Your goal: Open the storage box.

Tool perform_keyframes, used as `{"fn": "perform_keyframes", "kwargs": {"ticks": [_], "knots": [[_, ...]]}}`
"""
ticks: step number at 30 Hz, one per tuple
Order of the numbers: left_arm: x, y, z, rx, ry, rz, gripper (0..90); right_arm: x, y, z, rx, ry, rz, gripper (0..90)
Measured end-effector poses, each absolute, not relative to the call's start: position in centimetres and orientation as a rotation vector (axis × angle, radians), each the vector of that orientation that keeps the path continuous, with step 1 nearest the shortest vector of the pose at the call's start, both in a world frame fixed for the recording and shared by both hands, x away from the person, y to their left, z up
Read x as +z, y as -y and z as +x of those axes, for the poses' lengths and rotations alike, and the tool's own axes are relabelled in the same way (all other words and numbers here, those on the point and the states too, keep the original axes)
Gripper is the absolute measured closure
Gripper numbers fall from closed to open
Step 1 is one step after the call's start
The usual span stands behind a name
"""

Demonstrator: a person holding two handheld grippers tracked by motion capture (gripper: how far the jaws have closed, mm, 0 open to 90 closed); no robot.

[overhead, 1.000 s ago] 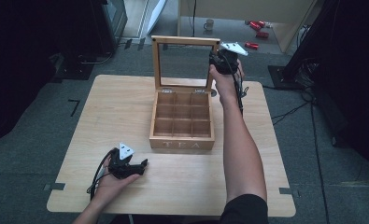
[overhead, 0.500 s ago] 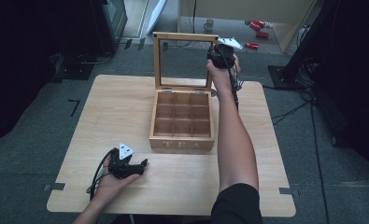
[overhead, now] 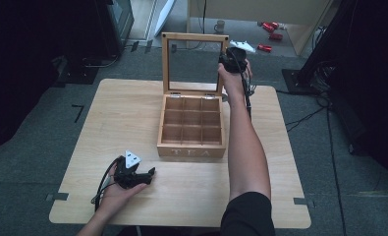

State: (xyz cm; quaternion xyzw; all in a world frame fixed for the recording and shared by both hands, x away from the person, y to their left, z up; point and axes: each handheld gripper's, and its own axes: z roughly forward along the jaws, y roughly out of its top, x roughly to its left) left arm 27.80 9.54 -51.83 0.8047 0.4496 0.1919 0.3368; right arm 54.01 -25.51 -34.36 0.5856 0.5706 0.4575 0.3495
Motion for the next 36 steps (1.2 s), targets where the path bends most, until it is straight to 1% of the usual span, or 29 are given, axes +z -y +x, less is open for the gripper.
{"fn": "perform_keyframes", "kwargs": {"ticks": [7, 12, 14, 19, 25, 28, 31, 36], "knots": [[-51.8, -9.5, 27.8, 0.500, -1.173, 2.099, 18.2, -34.9, 25.3, 53.8, 1.186, -1.542, 1.508, 69.9], [-51.8, -9.5, 27.8, 0.501, -1.172, 2.101, 18.2, -34.7, 25.1, 53.5, 1.165, -1.567, 1.493, 65.8], [-51.8, -9.5, 27.8, 0.501, -1.172, 2.102, 18.2, -34.8, 25.0, 53.2, 1.172, -1.576, 1.486, 61.3], [-51.8, -9.6, 27.7, 0.501, -1.169, 2.107, 18.2, -35.5, 25.0, 51.9, 1.177, -1.633, 1.491, 43.5], [-51.8, -9.6, 27.7, 0.501, -1.168, 2.108, 18.2, -36.3, 25.7, 49.4, 1.210, -1.703, 1.490, 26.8], [-51.8, -9.5, 27.7, 0.500, -1.171, 2.106, 18.2, -36.4, 26.4, 47.9, 1.234, -1.725, 1.493, 19.8], [-51.8, -9.6, 27.7, 0.502, -1.167, 2.110, 18.2, -36.6, 27.0, 46.4, 1.241, -1.737, 1.502, 14.2], [-51.8, -9.5, 27.7, 0.500, -1.169, 2.105, 18.2, -37.1, 28.0, 43.7, 1.246, -1.741, 1.499, 12.8]]}}
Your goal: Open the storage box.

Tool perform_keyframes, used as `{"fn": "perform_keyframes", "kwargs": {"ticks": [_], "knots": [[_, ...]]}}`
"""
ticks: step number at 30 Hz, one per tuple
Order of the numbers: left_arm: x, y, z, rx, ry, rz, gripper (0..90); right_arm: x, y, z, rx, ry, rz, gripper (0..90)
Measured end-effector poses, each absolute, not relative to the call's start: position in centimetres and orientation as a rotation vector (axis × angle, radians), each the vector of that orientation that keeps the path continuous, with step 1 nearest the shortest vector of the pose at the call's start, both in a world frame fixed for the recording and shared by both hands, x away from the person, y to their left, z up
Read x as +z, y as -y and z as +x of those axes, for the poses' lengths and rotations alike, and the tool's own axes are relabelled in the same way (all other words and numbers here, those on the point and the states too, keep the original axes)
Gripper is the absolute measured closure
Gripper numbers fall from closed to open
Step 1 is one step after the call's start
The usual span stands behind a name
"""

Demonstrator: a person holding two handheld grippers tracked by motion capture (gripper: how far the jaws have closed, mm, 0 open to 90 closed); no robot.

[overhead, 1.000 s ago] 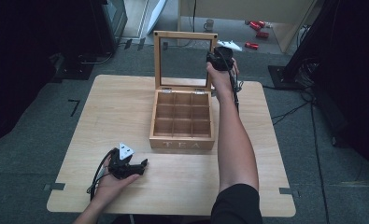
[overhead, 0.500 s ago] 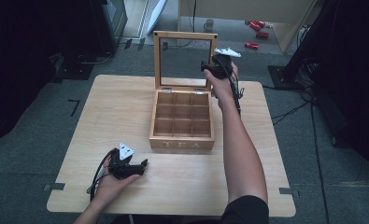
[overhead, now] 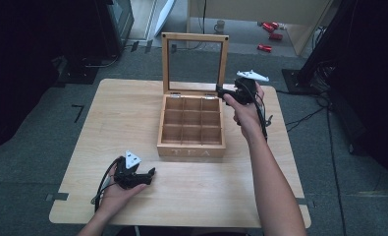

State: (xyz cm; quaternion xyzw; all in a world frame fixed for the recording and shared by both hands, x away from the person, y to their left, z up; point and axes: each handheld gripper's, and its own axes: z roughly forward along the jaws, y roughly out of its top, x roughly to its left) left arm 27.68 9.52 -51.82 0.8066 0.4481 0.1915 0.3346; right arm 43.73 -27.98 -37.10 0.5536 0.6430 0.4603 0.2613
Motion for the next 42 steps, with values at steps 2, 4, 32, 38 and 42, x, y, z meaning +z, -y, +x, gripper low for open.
{"fn": "perform_keyframes", "kwargs": {"ticks": [2, 4, 32, 38, 42], "knots": [[-51.8, -9.5, 27.7, 0.500, -1.171, 2.103, 18.2, -37.4, 28.2, 42.8, 1.234, -1.745, 1.497, 12.2], [-51.8, -9.5, 27.7, 0.501, -1.169, 2.107, 18.2, -37.6, 28.4, 41.8, 1.224, -1.752, 1.494, 11.7], [-51.8, -9.5, 27.7, 0.502, -1.171, 2.106, 18.3, -43.8, 31.5, 29.7, 1.130, -1.833, 1.433, 10.1], [-51.8, -9.5, 27.6, 0.502, -1.172, 2.103, 18.3, -46.0, 33.1, 27.6, 1.087, -1.828, 1.495, 10.1], [-51.8, -9.5, 27.6, 0.502, -1.171, 2.104, 18.3, -47.3, 34.2, 26.5, 1.049, -1.822, 1.530, 10.2]]}}
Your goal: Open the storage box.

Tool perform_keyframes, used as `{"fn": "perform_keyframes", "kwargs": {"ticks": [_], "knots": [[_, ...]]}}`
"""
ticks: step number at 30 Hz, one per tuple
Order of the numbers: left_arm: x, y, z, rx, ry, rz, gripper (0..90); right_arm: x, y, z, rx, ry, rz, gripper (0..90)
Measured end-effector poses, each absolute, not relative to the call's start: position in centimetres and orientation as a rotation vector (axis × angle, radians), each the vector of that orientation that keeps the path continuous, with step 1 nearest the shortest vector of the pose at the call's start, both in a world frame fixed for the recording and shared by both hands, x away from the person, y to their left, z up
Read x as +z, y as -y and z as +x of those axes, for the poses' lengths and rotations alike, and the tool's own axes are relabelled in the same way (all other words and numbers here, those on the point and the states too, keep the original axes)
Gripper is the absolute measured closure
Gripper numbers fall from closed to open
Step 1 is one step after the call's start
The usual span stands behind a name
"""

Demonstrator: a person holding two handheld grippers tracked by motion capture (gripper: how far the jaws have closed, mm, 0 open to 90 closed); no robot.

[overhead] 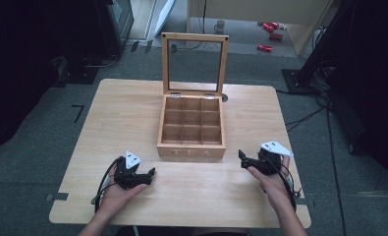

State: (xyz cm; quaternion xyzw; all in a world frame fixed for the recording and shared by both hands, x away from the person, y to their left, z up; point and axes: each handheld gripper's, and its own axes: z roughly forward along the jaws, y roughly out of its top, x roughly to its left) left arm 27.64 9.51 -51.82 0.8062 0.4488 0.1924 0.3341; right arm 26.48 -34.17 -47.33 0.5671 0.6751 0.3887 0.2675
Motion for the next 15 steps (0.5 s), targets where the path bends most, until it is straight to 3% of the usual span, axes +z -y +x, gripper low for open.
{"fn": "perform_keyframes", "kwargs": {"ticks": [15], "knots": [[-51.8, -9.5, 27.6, 0.502, -1.171, 2.105, 18.3, -50.1, 37.6, 22.6, 0.934, -1.801, 1.628, 10.4]]}}
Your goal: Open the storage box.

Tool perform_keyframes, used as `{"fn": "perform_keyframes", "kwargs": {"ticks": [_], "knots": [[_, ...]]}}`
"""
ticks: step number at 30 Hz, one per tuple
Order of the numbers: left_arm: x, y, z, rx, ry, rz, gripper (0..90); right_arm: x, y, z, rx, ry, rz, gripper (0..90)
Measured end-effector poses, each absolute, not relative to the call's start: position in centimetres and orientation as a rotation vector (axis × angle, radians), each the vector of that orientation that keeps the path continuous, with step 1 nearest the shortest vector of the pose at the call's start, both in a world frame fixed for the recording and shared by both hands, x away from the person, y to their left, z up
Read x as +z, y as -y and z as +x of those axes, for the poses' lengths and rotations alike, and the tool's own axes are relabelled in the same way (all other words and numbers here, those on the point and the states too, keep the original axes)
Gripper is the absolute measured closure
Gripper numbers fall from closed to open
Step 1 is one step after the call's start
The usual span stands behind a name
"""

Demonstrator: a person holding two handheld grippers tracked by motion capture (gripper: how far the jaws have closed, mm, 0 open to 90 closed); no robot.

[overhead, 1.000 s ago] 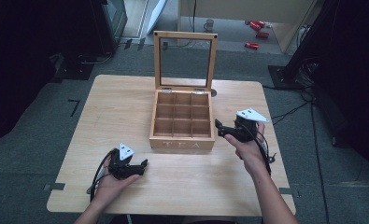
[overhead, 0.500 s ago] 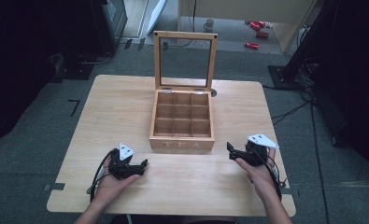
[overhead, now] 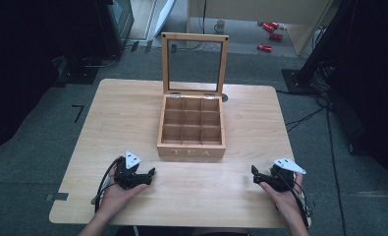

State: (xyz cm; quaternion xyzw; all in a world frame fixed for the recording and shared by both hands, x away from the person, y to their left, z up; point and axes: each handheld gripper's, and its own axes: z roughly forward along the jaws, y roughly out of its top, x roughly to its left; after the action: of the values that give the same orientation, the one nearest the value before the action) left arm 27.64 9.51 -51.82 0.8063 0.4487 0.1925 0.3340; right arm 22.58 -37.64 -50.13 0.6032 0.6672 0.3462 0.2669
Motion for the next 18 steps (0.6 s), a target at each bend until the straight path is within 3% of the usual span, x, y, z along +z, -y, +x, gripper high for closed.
{"fn": "perform_keyframes", "kwargs": {"ticks": [11, 18], "knots": [[-51.8, -9.5, 27.6, 0.504, -1.170, 2.107, 18.2, -51.1, 39.5, 20.1, 0.820, -1.807, 1.675, 10.2], [-51.8, -9.5, 27.6, 0.504, -1.171, 2.105, 18.2, -52.3, 40.0, 19.2, 0.749, -1.836, 1.671, 5.5]]}}
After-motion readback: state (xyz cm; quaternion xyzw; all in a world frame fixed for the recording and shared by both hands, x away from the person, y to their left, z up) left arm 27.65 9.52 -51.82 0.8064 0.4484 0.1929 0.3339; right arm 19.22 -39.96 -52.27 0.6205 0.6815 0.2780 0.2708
